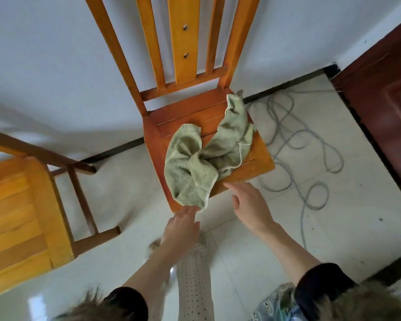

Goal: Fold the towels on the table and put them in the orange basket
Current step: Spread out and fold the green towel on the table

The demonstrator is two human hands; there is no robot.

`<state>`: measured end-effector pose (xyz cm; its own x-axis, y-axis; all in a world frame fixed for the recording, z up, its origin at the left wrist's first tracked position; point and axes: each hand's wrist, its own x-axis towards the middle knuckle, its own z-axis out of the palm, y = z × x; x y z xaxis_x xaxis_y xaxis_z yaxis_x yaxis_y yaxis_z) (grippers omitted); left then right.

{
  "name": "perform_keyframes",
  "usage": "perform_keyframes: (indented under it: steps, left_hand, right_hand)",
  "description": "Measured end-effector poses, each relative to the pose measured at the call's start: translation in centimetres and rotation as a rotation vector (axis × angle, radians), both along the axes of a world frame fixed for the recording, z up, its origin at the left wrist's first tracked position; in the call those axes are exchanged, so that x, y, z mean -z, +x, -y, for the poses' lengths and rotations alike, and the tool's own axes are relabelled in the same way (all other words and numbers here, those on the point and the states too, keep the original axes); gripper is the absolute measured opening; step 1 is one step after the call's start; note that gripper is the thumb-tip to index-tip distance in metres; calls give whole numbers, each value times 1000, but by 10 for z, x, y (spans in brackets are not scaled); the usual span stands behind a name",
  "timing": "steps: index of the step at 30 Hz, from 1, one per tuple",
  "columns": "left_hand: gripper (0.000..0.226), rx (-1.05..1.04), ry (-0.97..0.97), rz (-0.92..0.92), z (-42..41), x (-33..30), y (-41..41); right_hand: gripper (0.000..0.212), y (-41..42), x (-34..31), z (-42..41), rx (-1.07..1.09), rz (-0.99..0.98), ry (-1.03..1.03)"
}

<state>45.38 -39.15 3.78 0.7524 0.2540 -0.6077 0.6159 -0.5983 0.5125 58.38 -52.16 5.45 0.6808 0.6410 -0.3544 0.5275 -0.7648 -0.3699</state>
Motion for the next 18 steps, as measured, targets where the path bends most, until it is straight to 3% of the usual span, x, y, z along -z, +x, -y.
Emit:
perform_keyframes:
  steps: [8,13,16,18]
  left_hand:
    - [42,-64,0,135,7,87,39]
    - [53,-133,182,134,6,117,57]
    - [53,-228,255,111,6,117,70]
    - [39,-293,264,91,0,113,75]
  right_hand:
    - [57,45,100,-25,-168,135,-103]
    - [22,64,128,-49,-116,89,94]
    - [16,54,126,-60,-134,-46,214]
    - [17,46,120,-63,-37,-129,268]
